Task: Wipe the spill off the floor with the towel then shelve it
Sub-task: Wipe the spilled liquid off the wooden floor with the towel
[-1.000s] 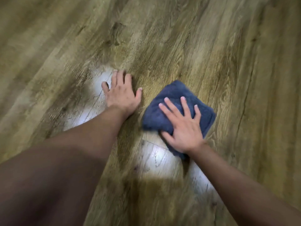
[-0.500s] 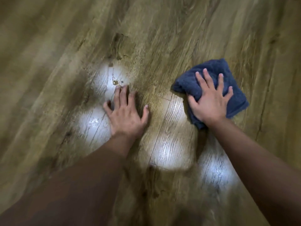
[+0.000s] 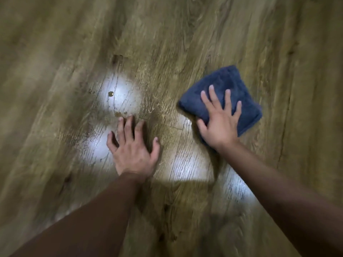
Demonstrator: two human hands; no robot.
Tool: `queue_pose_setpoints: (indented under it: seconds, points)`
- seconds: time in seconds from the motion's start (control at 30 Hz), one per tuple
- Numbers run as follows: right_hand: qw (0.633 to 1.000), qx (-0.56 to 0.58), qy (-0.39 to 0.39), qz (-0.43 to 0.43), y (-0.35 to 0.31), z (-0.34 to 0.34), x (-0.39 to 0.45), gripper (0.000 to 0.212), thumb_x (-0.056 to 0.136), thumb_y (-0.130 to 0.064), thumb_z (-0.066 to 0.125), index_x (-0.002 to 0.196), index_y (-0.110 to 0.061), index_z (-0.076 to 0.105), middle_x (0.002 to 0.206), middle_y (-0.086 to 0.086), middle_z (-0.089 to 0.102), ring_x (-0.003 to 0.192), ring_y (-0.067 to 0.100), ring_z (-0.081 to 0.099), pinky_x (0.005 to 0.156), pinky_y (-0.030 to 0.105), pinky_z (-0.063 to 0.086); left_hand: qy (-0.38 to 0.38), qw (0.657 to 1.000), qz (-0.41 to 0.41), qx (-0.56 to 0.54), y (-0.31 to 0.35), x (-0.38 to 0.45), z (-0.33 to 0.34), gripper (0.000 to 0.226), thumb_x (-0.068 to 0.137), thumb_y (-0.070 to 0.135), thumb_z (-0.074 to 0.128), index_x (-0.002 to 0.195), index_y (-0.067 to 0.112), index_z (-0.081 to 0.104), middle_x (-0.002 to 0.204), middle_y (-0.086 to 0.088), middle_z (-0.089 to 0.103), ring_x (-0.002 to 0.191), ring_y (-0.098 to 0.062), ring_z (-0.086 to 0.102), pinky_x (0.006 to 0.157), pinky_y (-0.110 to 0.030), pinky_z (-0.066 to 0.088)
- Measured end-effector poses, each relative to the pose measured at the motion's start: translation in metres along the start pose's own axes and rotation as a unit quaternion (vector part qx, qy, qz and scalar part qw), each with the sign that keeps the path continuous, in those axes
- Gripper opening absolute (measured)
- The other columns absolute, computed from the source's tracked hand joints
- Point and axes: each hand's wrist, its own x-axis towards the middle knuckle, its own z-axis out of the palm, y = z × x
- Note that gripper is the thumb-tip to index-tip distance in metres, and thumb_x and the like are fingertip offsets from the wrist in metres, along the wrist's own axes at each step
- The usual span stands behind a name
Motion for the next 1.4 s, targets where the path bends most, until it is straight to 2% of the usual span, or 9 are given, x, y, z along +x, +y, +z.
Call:
queue_pose_setpoints:
  seconds: [0.17, 0.27, 0.37, 0.67, 0.8, 1.03, 1.2, 1.3, 1.4]
  points:
    - [0.991, -0.054, -0.043, -0.112, -0.04, 0.023, -0.113, 0.087, 0.081, -0.054, 0.046, 0.16, -0.027, 0.019, 0.169, -0.004, 0.005, 0.154, 0.038, -0.001, 0.116, 0.07, 0.011, 0.001, 1.0, 0.0, -0.012, 0.0, 0.001, 0.0, 0.062, 0.092, 0.055, 0.041, 0.145, 0.023, 0.043, 0.164, -0.004, 0.027, 0.155, -0.023, 0.011, 0.119, -0.057, 0.012]
    - [0.988, -0.069, -0.052, -0.13, -0.042, 0.03, -0.122, 0.086, 0.08, -0.055, 0.044, 0.159, -0.028, 0.022, 0.169, -0.004, 0.009, 0.154, 0.039, 0.002, 0.114, 0.072, 0.015, 0.005, 1.0, -0.005, -0.021, -0.001, 0.002, 0.0, 0.058, 0.094, 0.05, 0.037, 0.145, 0.024, 0.046, 0.164, -0.003, 0.027, 0.155, -0.023, 0.012, 0.119, -0.057, 0.013]
    - [0.99, -0.066, -0.046, -0.117, -0.039, 0.023, -0.087, 0.085, 0.081, -0.058, 0.043, 0.159, -0.031, 0.023, 0.168, -0.007, 0.011, 0.154, 0.039, 0.004, 0.114, 0.071, 0.014, 0.004, 1.0, -0.005, -0.029, -0.001, 0.002, 0.0, 0.057, 0.094, 0.047, 0.039, 0.146, 0.025, 0.047, 0.164, -0.002, 0.027, 0.155, -0.023, 0.012, 0.119, -0.057, 0.014]
    - [1.0, 0.007, 0.013, 0.022, -0.056, -0.006, 0.086, 0.079, 0.086, -0.053, 0.045, 0.158, -0.037, 0.018, 0.168, -0.014, 0.006, 0.154, 0.036, -0.001, 0.116, 0.071, 0.004, 0.004, 1.0, -0.005, -0.03, -0.003, 0.002, 0.003, 0.057, 0.092, 0.047, 0.044, 0.144, 0.026, 0.047, 0.164, -0.002, 0.029, 0.155, -0.024, 0.014, 0.119, -0.057, 0.014]
    - [0.999, 0.012, 0.022, 0.036, -0.058, -0.008, 0.111, 0.075, 0.091, -0.052, 0.046, 0.158, -0.037, 0.016, 0.168, -0.013, 0.004, 0.154, 0.037, -0.004, 0.116, 0.07, 0.0, 0.002, 1.0, -0.001, -0.028, -0.004, 0.002, 0.003, 0.057, 0.091, 0.047, 0.045, 0.143, 0.025, 0.048, 0.163, -0.003, 0.03, 0.155, -0.025, 0.015, 0.119, -0.058, 0.016]
    - [1.0, -0.005, 0.021, -0.013, -0.087, 0.007, 0.023, 0.082, 0.086, -0.047, 0.054, 0.159, -0.032, 0.018, 0.169, -0.009, 0.005, 0.154, 0.036, -0.001, 0.118, 0.068, 0.003, 0.002, 1.0, -0.001, -0.029, -0.003, 0.003, 0.001, 0.054, 0.09, 0.045, 0.048, 0.141, 0.025, 0.05, 0.163, -0.004, 0.032, 0.154, -0.026, 0.017, 0.118, -0.059, 0.016]
    - [1.0, -0.026, -0.004, -0.004, -0.119, 0.034, -0.061, 0.08, 0.083, -0.053, 0.039, 0.159, -0.03, 0.022, 0.168, -0.006, 0.012, 0.154, 0.038, 0.005, 0.117, 0.068, 0.008, 0.009, 0.997, -0.017, -0.075, -0.003, 0.005, -0.008, 0.043, 0.082, 0.033, 0.046, 0.122, 0.02, 0.057, 0.157, -0.001, 0.042, 0.151, -0.024, 0.027, 0.117, -0.056, 0.021]
    - [0.999, -0.03, -0.008, -0.018, -0.115, 0.029, -0.058, 0.082, 0.081, -0.052, 0.041, 0.158, -0.03, 0.024, 0.168, -0.006, 0.012, 0.154, 0.037, 0.004, 0.117, 0.069, 0.009, 0.025, 0.987, -0.018, -0.157, -0.017, 0.01, -0.024, 0.04, 0.073, 0.029, 0.044, 0.109, 0.019, 0.06, 0.139, -0.001, 0.056, 0.134, -0.024, 0.044, 0.104, -0.046, 0.027]
    - [0.999, -0.029, -0.009, -0.018, -0.116, 0.029, -0.057, 0.081, 0.081, -0.051, 0.04, 0.158, -0.03, 0.025, 0.168, -0.006, 0.013, 0.154, 0.037, 0.004, 0.117, 0.069, 0.008, 0.048, 0.99, -0.083, -0.103, -0.068, 0.042, -0.041, 0.034, 0.082, 0.03, 0.051, 0.111, 0.013, 0.059, 0.13, -0.01, 0.054, 0.12, -0.027, 0.045, 0.101, -0.046, 0.023]
